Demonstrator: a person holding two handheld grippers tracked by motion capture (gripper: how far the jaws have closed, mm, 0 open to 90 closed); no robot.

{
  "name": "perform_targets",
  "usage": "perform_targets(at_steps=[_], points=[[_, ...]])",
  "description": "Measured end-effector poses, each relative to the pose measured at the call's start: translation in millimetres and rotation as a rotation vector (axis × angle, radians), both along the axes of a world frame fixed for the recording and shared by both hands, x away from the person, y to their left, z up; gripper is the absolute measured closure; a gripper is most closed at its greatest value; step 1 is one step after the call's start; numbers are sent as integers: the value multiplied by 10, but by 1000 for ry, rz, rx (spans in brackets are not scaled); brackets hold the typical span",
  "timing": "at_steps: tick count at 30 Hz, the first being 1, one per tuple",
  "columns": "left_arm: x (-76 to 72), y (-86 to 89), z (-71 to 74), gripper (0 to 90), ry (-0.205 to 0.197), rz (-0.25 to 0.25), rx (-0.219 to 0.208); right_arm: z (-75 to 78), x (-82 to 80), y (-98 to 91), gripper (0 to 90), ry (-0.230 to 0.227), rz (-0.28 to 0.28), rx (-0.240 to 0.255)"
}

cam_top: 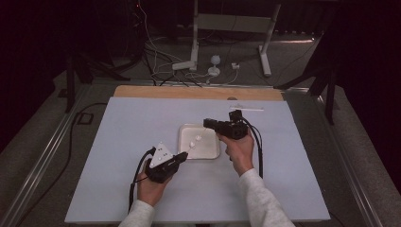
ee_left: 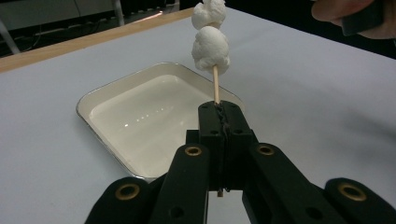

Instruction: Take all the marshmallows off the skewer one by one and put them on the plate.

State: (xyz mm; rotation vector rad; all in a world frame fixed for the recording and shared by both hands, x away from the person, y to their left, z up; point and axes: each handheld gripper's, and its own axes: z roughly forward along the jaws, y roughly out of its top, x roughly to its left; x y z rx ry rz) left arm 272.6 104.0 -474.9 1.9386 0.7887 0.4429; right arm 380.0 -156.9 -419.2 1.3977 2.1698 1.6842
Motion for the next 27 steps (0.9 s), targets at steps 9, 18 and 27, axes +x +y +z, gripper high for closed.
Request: perform_targets(at_steps=[9,18,27], points=[[40,148,4,900,26,58,-61,119,47,-414,811,-15,-39,22],[68,198,0,900,47,93,-78,-3,62,-247,799,-2,-2,-28],[84,232,-3,900,58,112,-90,-166,100,-59,777,17,27,-92]])
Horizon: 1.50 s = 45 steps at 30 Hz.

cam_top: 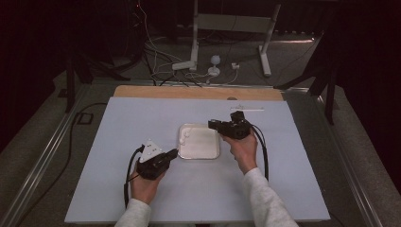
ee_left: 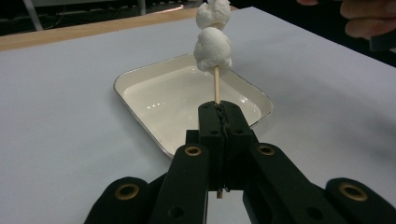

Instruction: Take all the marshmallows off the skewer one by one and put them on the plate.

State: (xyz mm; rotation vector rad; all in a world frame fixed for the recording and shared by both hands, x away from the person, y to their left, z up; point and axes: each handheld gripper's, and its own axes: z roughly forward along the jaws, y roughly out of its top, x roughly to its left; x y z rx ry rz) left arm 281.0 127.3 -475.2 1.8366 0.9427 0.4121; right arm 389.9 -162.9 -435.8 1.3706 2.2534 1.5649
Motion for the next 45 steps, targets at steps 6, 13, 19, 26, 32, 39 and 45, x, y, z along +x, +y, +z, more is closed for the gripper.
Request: perform_targets(at_steps=[6,13,19,26,32,39,45], points=[[9,5,-15,900,10,7,3,-116,29,90,772,30,11,-35],[17,6,-25,900,16,11,4,-234,70,174,503,67,10,-72],[24,20,-27,900,18,15,1,-213,44,151,241,89,28,-6],[26,13,-30,900,19,18,3,-147,-57,204,231,74,114,37],[24,8,-28,900,18,15,-6,-152,-125,294,263,72,171,43],[13,-8,-22,900,10,-12,-29,-180,-140,352,376,70,212,59],[4,-27,-23,900,-9,-53,-39,-177,-133,362,555,98,263,127]])
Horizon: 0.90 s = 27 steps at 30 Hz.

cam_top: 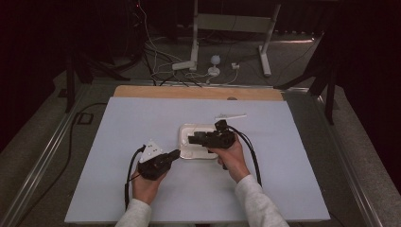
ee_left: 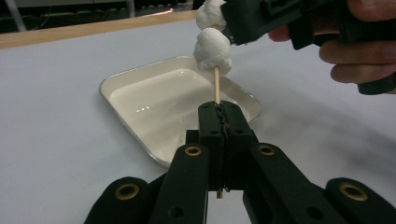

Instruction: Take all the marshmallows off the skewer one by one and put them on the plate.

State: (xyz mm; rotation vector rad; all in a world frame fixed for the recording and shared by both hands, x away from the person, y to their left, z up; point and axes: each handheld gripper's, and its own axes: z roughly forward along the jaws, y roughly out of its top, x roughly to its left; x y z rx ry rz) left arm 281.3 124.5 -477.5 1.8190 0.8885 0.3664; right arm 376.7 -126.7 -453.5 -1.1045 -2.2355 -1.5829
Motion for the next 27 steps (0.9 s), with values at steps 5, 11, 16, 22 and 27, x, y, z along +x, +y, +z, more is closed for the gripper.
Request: perform_targets(at_steps=[5,11,16,22,27], points=[[-17,-17,10,900,-21,-20,8,-4,6,-3,626,25,18,33],[-21,4,11,900,-32,-36,-11,-19,22,-10,646,71,31,97],[-19,-13,-9,900,-25,-55,-24,-26,30,-8,709,123,52,154],[-16,-36,-12,900,-24,-51,2,6,10,-6,781,104,18,122],[-24,-32,-6,900,-37,-35,11,71,-10,3,797,67,-26,103]])
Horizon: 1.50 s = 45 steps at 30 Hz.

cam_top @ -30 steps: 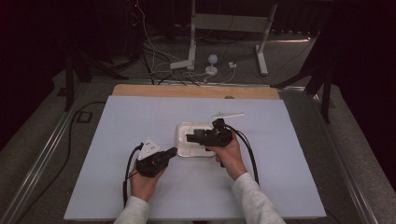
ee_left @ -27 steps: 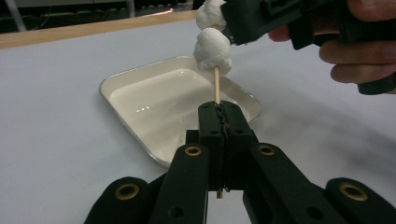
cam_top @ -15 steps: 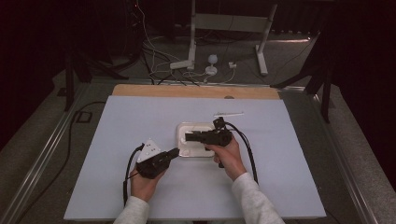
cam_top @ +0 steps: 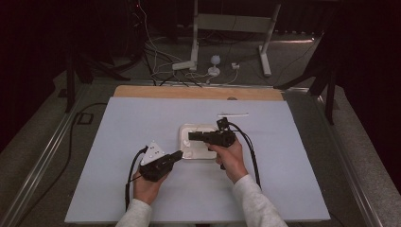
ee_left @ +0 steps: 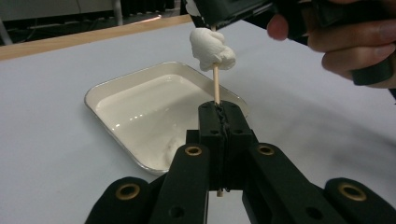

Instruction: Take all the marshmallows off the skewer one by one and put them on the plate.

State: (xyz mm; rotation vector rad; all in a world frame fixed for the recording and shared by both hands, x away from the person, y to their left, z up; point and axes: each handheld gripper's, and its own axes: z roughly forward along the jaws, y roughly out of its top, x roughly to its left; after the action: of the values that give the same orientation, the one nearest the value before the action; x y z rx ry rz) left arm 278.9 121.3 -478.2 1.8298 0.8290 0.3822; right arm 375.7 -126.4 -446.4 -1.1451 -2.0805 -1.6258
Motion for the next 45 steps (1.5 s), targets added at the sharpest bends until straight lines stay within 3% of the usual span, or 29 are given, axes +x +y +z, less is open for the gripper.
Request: perform_targets(at_steps=[5,6,7,8,10,13,16,26,27,28,29,30,32,35,45], points=[[-7,38,22,900,-15,5,11,37,-6,19,803,-16,-52,12],[-14,39,16,900,-17,11,40,37,-6,19,803,-16,-52,12],[-24,51,-6,900,-19,6,40,74,24,-65,809,-18,-124,52],[-23,69,-14,900,-11,6,7,74,24,-65,809,-18,-124,52],[-13,43,-14,900,-15,1,31,95,62,-100,808,-18,-118,31],[-13,28,-12,900,-17,0,28,127,59,-108,808,-32,-133,7],[-19,43,2,900,-21,-2,37,110,79,-130,807,-18,-142,20],[-16,50,12,900,-22,7,64,130,88,-167,811,-35,-210,21],[-21,48,-5,900,-15,10,105,169,89,-251,822,-53,-298,28],[-30,74,-40,900,-7,17,126,169,89,-251,822,-53,-298,28],[-24,125,-66,900,14,29,92,211,116,-386,824,-51,-353,78],[-6,170,-64,900,25,41,61,264,146,-509,823,-46,-370,105],[16,205,-26,900,21,51,22,366,170,-662,820,-56,-341,73],[19,193,-16,900,20,58,18,414,148,-742,816,-77,-324,29],[35,195,-27,900,30,68,24,300,160,-610,805,-79,-273,-35]])
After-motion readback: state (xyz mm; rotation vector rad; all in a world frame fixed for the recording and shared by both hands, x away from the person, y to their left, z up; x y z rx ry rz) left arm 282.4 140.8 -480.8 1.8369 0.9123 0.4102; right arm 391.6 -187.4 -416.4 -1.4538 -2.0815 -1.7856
